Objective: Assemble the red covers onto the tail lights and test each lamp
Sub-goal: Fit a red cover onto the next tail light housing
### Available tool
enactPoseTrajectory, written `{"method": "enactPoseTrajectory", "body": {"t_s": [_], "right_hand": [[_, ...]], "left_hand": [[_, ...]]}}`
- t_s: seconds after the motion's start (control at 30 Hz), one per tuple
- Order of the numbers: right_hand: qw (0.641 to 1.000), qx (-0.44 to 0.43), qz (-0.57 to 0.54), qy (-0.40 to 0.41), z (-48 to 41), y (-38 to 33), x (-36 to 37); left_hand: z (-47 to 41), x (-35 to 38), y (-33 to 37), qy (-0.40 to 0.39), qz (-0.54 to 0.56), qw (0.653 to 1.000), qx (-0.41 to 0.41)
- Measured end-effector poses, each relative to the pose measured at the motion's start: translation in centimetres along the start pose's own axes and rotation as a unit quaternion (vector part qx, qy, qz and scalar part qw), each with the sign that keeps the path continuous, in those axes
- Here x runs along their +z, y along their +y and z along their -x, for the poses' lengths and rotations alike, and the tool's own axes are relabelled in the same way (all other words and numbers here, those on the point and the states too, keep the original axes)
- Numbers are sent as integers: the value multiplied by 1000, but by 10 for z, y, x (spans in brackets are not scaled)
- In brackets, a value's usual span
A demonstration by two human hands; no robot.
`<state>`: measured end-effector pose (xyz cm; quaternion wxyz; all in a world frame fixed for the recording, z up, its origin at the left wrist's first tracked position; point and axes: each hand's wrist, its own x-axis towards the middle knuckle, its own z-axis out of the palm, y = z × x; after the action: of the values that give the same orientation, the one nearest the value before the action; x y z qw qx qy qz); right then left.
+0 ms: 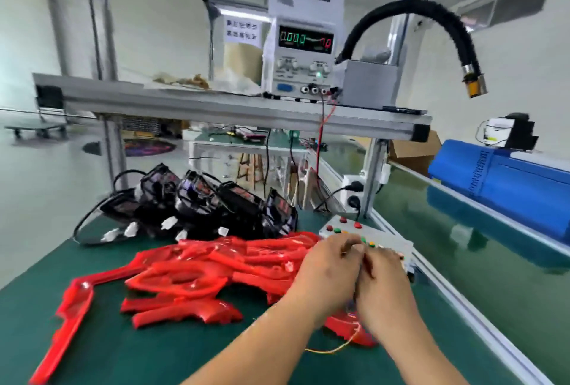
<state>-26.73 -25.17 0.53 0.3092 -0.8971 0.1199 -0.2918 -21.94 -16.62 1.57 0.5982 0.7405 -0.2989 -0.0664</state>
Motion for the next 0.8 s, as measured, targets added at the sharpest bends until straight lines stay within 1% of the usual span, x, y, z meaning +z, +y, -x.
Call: {"method": "enactPoseTrajectory", "body": {"t_s": [0.17, 0.23, 0.33, 0.47, 0.6, 0.7, 0.8], "right_hand": [[995, -56, -32, -70, -33, -50, 81], [992, -66, -45, -98, -42, -66, 109], [988, -74, -38, -129, -53, -81, 143], [987, -61, 2, -150, -72, -81, 171], [985, -52, 57, -155, -95, -66, 181], [988, -40, 74, -131, -113, -58, 183], [991, -47, 93, -81, -135, -54, 184]], "left_hand": [[-7, -82, -41, 121, 4, 991, -63], [-9, -109, -57, 151, 8, 985, -88], [-14, -138, -80, 180, 44, 977, -110], [-31, -151, -104, 192, 53, 973, -117], [-57, -150, -115, 172, 7, 977, -124], [-80, -153, -118, 168, -30, 976, -133], [-103, -169, -115, 189, -117, 966, -131]]}}
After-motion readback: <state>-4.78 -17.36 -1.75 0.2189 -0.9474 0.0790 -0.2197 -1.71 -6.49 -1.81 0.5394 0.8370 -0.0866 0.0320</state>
